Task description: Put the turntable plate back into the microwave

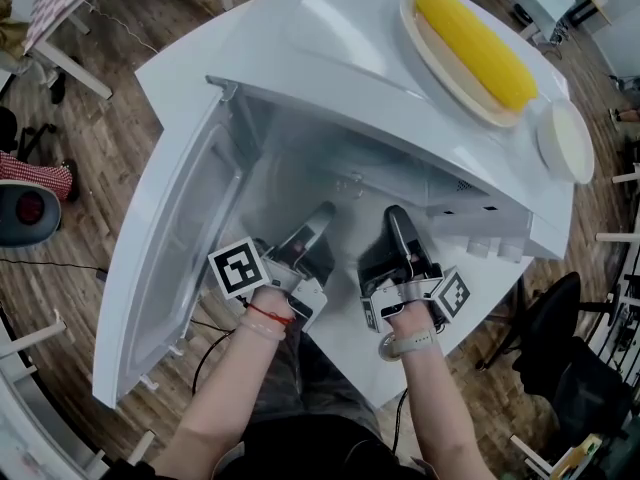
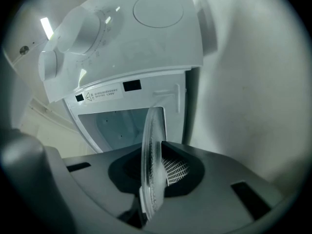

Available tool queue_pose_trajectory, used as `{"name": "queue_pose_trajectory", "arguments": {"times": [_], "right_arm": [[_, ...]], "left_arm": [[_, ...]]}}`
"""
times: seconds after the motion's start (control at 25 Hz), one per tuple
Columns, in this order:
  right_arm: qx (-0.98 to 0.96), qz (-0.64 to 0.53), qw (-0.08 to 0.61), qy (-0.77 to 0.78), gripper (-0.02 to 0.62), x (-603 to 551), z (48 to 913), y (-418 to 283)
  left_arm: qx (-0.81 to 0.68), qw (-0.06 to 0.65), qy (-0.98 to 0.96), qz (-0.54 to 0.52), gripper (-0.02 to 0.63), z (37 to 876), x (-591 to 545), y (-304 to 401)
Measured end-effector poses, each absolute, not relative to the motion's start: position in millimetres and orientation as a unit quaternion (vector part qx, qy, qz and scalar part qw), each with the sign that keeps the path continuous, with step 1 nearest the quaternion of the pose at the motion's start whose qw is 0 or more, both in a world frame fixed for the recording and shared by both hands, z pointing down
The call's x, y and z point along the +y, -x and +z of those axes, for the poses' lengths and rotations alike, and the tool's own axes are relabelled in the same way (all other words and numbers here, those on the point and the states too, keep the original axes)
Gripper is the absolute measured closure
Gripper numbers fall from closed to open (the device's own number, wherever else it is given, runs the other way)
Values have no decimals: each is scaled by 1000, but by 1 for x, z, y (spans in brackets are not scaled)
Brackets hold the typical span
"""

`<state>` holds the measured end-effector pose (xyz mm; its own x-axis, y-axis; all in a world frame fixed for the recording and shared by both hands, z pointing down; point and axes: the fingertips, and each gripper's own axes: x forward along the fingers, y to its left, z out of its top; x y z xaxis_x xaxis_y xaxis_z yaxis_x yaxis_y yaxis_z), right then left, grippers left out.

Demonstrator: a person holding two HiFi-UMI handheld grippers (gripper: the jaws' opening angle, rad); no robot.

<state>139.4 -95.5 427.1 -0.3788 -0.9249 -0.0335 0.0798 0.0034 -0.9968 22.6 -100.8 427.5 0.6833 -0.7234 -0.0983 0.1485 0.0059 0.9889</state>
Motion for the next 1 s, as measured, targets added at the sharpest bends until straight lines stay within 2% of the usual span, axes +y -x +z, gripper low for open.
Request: {"name": "queue_pose_trajectory", "arguments": {"times": [1.0], "right_arm": [[580, -614, 408, 347, 540, -63, 423, -122]], "left_arm": [[-250, 669, -611, -342, 574, 428, -120, -24]]}}
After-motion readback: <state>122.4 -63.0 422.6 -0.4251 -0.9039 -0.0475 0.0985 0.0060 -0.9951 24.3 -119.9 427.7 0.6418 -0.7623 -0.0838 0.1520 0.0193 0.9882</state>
